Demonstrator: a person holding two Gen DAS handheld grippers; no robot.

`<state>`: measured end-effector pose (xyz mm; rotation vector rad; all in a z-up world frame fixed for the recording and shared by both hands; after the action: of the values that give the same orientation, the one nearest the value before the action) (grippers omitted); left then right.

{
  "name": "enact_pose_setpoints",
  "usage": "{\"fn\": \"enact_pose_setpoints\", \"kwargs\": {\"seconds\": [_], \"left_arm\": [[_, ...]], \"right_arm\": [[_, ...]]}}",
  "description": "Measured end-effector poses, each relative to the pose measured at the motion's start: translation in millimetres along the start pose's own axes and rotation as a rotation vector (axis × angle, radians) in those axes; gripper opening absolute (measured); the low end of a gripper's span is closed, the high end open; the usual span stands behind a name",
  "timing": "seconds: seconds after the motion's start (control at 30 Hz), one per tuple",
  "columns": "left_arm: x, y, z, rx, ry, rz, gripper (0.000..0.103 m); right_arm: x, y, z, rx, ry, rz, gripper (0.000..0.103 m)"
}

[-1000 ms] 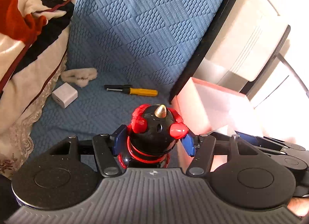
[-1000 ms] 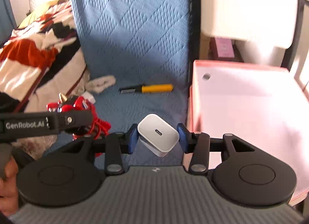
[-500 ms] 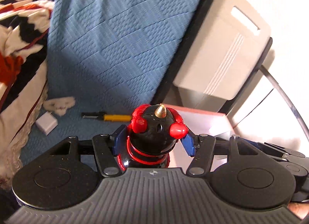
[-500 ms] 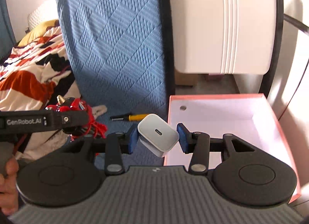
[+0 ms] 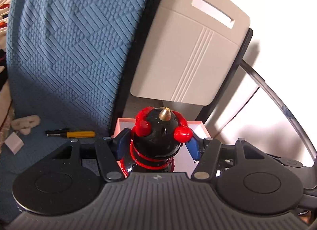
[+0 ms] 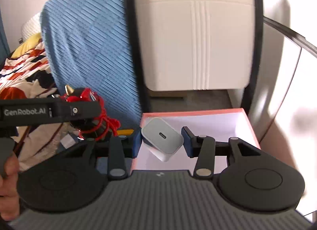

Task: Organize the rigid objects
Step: 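Carry the toy figure and white charger over the pink box with both tools, then open both grippers to drop the toy figure and charger into the box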

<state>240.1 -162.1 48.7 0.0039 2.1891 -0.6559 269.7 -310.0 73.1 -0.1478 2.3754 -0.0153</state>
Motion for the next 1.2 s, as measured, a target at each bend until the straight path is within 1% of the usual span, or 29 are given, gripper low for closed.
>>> {"fn": "enact_pose_setpoints", "kwargs": {"seconds": [0.13, 0.33, 0.7, 0.8, 0.93, 1.13, 1.2], "left_arm": [[17, -4, 29, -0.002, 0.039, -0.008, 0.065], [39, -8, 68, -0.011, 0.103, 0.007, 0.065], [81, -8, 132, -0.039, 0.236, 0.032, 0.065], [91, -6, 144, -0.042, 0.263, 0.029, 0.065], [102, -1, 156, -0.050, 0.295, 0.025, 0.066], [112, 6, 163, -0.057, 0.343, 0.019, 0.066], [112, 5, 158, -0.063, 0.329, 0.027, 0.066]], "right_arm": [[17, -19, 15, 0.019, 0.050, -0.008, 0.047], [46, -46, 44, 0.036, 0.127, 0.013, 0.047], [93, -78, 88, 0.060, 0.255, 0.050, 0.047], [107, -81, 100, 0.061, 0.294, 0.047, 0.047], [123, -80, 114, 0.067, 0.369, 0.039, 0.047], [135, -79, 122, 0.062, 0.429, 0.056, 0.047], [134, -78, 119, 0.067, 0.431, 0.062, 0.045]]}}
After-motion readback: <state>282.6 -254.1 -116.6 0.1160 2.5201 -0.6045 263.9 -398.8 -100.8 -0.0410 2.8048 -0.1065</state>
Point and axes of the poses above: each gripper's, at about its wrist camera, not at the fingertips, and z roughly the way its jaws point, y to its left, x to its underside, the point moved 4 cm from there along z, roughly the way its jaws point, and after that the axes turned 9 degrees about x, right-handed, at the moved point
